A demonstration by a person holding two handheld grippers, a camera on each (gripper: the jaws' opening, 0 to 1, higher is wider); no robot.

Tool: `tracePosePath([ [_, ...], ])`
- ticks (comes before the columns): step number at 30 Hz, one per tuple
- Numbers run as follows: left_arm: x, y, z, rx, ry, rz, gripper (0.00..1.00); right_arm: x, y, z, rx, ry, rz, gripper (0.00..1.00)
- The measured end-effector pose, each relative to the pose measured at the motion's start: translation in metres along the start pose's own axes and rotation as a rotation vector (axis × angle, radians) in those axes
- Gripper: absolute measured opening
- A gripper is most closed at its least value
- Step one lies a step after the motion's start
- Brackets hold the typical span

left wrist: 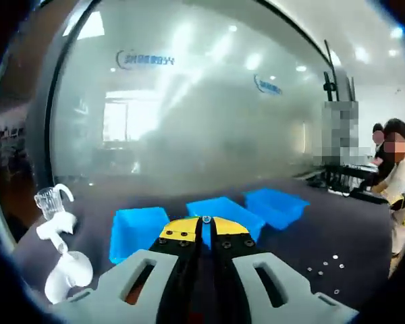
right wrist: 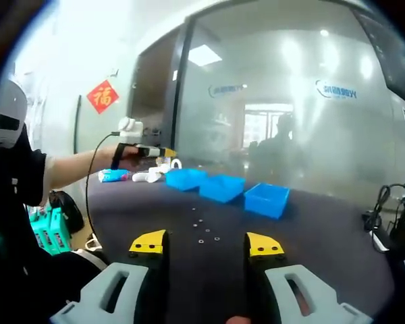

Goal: Sort the screws, nuts, and washers into the corresponding bins

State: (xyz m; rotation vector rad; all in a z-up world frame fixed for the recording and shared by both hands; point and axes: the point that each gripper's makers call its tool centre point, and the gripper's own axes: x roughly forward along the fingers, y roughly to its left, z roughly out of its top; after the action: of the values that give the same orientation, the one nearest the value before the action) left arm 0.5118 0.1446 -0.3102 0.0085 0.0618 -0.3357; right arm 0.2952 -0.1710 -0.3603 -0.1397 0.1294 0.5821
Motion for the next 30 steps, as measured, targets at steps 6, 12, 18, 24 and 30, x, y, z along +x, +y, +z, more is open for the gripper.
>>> tracePosePath([
  [6, 0.029, 0.021, -0.004, 0.060, 0.029, 0.051, 0.04, -0.001, 0.001, 0.002, -0.001, -0.006, 0.003, 0.40],
  [12, 0.052, 0.041, 0.004, 0.046, 0.036, 0.096, 0.04, 0.001, 0.004, 0.002, 0.002, -0.007, 0.008, 0.40],
  [18, 0.074, 0.065, -0.007, 0.065, 0.099, 0.150, 0.04, 0.001, 0.006, 0.003, 0.000, -0.009, 0.012, 0.40],
  [24, 0.085, 0.092, -0.019, -0.026, 0.128, 0.200, 0.04, 0.002, 0.009, 0.002, 0.000, -0.010, 0.017, 0.39],
  [30, 0.088, 0.102, -0.022, -0.032, 0.132, 0.223, 0.04, 0.003, 0.011, 0.002, 0.006, -0.012, 0.022, 0.39],
])
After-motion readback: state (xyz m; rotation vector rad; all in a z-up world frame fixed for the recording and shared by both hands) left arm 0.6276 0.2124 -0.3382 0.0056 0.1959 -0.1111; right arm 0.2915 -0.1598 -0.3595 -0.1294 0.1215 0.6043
